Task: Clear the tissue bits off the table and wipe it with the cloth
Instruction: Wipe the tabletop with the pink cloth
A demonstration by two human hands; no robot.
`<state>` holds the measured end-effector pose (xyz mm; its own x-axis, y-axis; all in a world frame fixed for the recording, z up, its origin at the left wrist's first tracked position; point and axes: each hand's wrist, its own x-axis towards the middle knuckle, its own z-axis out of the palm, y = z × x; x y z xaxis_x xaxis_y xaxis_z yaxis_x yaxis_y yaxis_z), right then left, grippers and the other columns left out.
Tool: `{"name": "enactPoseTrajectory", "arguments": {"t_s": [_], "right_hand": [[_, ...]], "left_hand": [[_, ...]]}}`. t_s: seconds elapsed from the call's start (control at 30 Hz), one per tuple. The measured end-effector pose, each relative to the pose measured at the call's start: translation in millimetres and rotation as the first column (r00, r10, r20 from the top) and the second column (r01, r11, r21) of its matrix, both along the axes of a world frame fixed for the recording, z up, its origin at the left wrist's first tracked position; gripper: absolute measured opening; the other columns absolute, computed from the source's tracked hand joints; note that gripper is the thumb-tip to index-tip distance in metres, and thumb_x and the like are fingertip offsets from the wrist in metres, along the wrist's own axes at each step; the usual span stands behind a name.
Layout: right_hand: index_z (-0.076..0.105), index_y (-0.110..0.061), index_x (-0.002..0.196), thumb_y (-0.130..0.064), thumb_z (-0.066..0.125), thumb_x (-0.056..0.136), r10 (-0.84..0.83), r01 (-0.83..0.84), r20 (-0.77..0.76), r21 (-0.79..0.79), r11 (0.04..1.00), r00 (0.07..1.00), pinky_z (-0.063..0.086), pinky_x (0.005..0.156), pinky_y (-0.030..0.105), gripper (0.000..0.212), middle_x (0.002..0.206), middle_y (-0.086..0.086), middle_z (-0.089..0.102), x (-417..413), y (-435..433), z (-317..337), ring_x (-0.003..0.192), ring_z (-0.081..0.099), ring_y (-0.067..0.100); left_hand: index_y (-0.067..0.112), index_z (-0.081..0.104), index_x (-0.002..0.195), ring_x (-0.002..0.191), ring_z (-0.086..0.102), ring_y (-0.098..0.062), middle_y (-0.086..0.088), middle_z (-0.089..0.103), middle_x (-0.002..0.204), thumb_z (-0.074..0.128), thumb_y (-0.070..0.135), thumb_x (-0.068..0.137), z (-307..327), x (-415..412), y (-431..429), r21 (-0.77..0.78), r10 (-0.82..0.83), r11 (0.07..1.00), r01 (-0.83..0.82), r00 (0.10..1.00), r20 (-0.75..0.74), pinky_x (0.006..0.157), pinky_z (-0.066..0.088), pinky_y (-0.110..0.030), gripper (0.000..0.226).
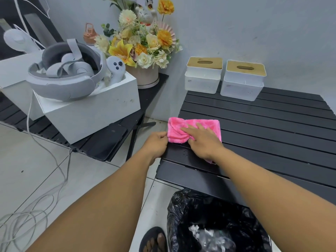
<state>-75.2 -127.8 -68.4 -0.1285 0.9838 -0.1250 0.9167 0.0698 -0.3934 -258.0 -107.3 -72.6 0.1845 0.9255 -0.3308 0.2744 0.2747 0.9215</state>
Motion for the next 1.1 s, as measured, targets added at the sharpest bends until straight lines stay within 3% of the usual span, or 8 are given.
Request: {"name": "enactPoseTrajectory", "arguments": {"t_s": [0.23,0.37,0.5,0.6,0.73,0.87,1.0,1.1], "right_hand": [[0.031,-0.044,0.149,-0.013,0.040,0.100,0.184,-0.183,-0.016,0.030,0.983,0.983,0.003,0.123,0.037,0.059,0.157,-0.023,0.023,42,-58,7,0.151,0.008,0.013],[0.029,-0.051,0.145,-0.016,0.044,0.100,0.198,-0.198,0.016,0.011,0.980,0.980,0.005,0.123,0.034,0.060,0.152,-0.031,0.020,70,-89,11,0.151,0.006,0.008],[0.029,-0.052,0.147,-0.021,0.042,0.099,0.155,-0.155,0.043,-0.007,0.988,0.987,0.007,0.123,0.040,0.058,0.158,-0.023,0.023,67,-85,5,0.151,0.005,0.012],[0.027,-0.048,0.150,-0.025,0.037,0.096,0.137,-0.138,0.074,0.004,0.990,0.988,0.013,0.121,0.048,0.059,0.160,-0.015,0.026,49,-63,0,0.152,0.009,0.019],[0.028,-0.041,0.152,-0.025,0.036,0.100,0.009,-0.009,0.108,0.005,1.000,0.994,0.008,0.122,0.049,0.055,0.162,-0.010,0.022,7,-31,5,0.152,0.008,0.024],[0.025,-0.040,0.152,-0.024,0.034,0.101,0.003,-0.001,0.128,-0.013,1.000,0.992,0.006,0.122,0.049,0.055,0.163,-0.009,0.018,-5,-25,8,0.152,0.007,0.025],[0.026,-0.043,0.152,-0.021,0.037,0.100,0.091,-0.089,0.099,-0.025,0.996,0.991,0.008,0.122,0.047,0.058,0.162,-0.012,0.019,17,-58,12,0.152,0.006,0.022],[0.023,-0.048,0.151,-0.023,0.037,0.101,0.141,-0.138,0.110,-0.040,0.990,0.984,0.003,0.123,0.041,0.058,0.161,-0.018,0.017,31,-96,14,0.152,0.002,0.017]], "left_hand": [[0.023,0.071,0.121,0.081,0.063,-0.003,0.014,0.069,0.090,0.051,0.018,0.103,0,1,-1,0.029,0.039,0.999,-0.039,0.999,0.000,0.058,0.048,-0.011,0.027],[0.021,0.069,0.125,0.089,0.065,-0.002,0.007,0.072,0.108,0.049,0.016,0.104,-2,1,1,0.019,0.025,1.000,-0.025,0.999,0.036,0.068,0.052,-0.014,0.029],[0.020,0.069,0.125,0.085,0.064,0.001,0.011,0.070,0.101,0.049,0.017,0.104,-7,1,3,0.020,0.032,0.999,-0.033,0.998,0.051,0.064,0.051,-0.012,0.029],[0.022,0.068,0.125,0.084,0.066,-0.005,0.012,0.071,0.095,0.050,0.018,0.104,-8,1,4,0.009,0.041,0.999,-0.041,0.998,0.054,0.067,0.054,-0.016,0.029],[0.023,0.071,0.123,0.100,0.070,-0.019,0.002,0.075,0.105,0.051,0.023,0.103,-9,0,4,0.010,0.019,1.000,-0.019,1.000,0.014,0.090,0.058,-0.036,0.028],[0.026,0.073,0.119,0.097,0.073,-0.022,0.001,0.077,0.101,0.052,0.027,0.103,-10,-2,3,0.004,-0.007,1.000,0.007,1.000,0.006,0.088,0.060,-0.040,0.027],[0.022,0.068,0.126,0.086,0.065,-0.003,0.011,0.070,0.100,0.050,0.020,0.104,-11,-2,4,0.039,0.003,0.999,-0.003,1.000,0.005,0.063,0.052,-0.011,0.029],[0.021,0.067,0.126,0.078,0.062,0.004,0.010,0.071,0.102,0.049,0.016,0.104,-15,-2,5,0.026,0.004,1.000,-0.005,0.999,0.036,0.056,0.047,-0.006,0.029]]}}
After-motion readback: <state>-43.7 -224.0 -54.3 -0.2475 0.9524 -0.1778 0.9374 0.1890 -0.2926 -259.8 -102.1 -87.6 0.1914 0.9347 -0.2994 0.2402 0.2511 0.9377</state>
